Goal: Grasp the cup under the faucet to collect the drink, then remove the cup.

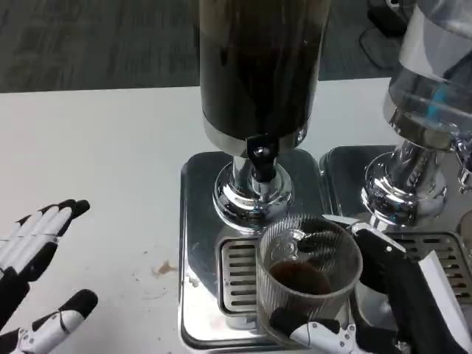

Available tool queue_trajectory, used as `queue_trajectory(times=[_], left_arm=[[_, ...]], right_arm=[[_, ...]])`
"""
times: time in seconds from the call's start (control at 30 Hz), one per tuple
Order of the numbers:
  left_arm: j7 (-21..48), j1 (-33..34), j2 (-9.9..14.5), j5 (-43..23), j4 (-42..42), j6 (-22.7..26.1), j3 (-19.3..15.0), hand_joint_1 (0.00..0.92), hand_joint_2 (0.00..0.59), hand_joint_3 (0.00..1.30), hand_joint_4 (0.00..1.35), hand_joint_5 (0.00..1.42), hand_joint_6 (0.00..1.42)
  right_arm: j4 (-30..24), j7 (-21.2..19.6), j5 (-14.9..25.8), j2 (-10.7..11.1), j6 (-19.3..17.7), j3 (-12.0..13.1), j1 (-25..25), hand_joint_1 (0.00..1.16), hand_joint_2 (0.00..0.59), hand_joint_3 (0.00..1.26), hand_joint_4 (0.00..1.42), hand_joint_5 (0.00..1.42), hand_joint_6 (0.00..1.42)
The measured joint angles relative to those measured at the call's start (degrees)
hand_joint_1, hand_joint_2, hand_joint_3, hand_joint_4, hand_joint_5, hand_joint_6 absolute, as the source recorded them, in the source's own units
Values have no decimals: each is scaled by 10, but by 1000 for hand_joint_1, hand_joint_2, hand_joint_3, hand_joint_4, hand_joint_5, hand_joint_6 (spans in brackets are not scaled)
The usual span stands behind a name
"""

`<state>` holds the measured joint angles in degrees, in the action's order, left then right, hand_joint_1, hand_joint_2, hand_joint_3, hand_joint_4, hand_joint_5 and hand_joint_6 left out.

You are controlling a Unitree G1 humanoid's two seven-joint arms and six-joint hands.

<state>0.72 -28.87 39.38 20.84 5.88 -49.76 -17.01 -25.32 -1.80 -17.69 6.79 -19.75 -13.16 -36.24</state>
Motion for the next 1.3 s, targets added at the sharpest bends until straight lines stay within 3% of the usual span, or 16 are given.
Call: queue_trajectory(times=[1.3], left_arm=[[6,20,-22,1,-1,5,4,0,230,14,0,0,0]], right_arm=[[-2,2,0,0,0,1,-14,871,152,618,662,819,1022]])
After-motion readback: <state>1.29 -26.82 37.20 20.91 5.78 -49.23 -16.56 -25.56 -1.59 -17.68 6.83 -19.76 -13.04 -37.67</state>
